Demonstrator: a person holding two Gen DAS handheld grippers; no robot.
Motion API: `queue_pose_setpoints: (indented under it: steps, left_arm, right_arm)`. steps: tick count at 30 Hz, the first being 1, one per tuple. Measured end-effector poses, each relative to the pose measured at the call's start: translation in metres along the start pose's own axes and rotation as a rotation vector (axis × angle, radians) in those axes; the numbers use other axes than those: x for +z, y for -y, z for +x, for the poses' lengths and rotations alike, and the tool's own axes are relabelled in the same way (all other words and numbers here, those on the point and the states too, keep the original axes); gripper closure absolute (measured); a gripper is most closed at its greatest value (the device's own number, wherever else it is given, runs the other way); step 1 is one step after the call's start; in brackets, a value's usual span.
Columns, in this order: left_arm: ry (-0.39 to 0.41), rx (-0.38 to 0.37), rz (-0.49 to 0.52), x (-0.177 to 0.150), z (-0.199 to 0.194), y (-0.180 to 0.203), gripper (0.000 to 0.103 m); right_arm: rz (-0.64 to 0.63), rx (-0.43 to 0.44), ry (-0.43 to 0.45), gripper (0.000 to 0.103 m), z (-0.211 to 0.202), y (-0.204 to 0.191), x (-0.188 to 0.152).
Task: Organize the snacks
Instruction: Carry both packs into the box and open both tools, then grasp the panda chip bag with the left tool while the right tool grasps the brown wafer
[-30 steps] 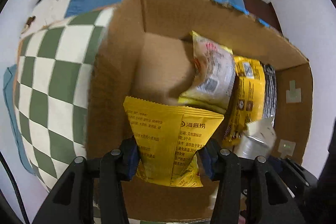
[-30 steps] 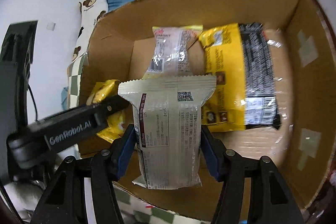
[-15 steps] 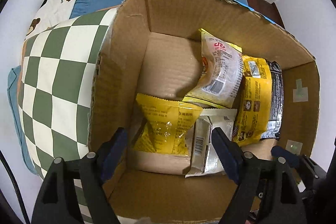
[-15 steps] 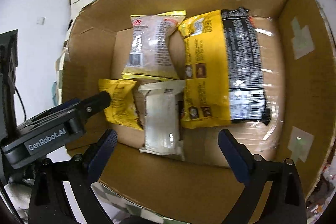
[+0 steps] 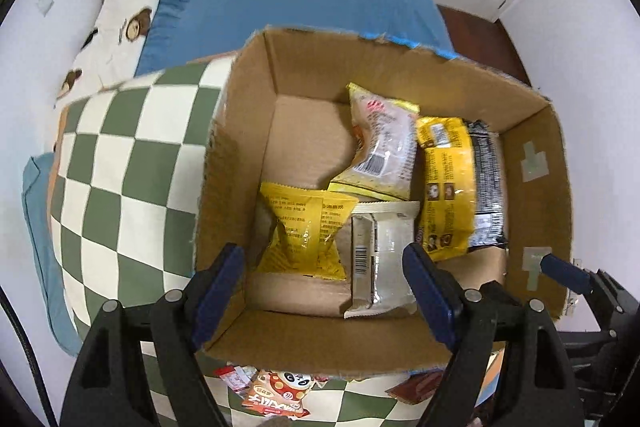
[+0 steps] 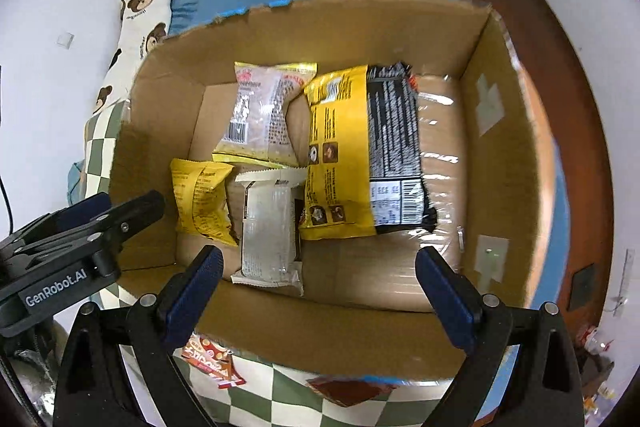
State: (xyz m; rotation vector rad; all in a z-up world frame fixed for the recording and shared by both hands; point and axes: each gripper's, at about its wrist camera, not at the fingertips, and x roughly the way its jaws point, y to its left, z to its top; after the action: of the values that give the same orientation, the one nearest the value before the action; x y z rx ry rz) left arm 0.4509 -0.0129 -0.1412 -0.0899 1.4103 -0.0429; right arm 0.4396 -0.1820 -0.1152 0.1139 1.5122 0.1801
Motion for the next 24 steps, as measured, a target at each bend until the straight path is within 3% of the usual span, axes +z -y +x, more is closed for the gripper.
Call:
queue_pose_setpoints:
  steps: [8,13,17,19,24]
  left_arm:
    - [0.176,-0.019,0.065,-0.041,-0.067,-0.001,0.022]
    - [0.216,0.017,0.099,-0.09,-0.076,-0.012,0.022]
    - [0.127,0.095,0.172,-0.137,-0.032,-0.019,0.022]
    - [0.064,0.099,0.174,-0.153,-0.004,-0.026,0.022]
    - [-0.076,0.135,0.18,-0.172,0.069,-0.034,0.022]
  right_arm:
    - [-0.005,0.008,0.174,0.004,-0.05,-0.005,-0.037]
    - [0.043,0.057,0.227,0.004,-0.065,0.003,-0.079]
    - [0.132,0.098,0.203,0.004,-0.045,0.018,-0.125]
    - [0.235,0.13,0.171,0.004,-0.023,0.033,-0.152]
    - [0.419,0.164,0.029,0.004,0.045,0.057,-0.198]
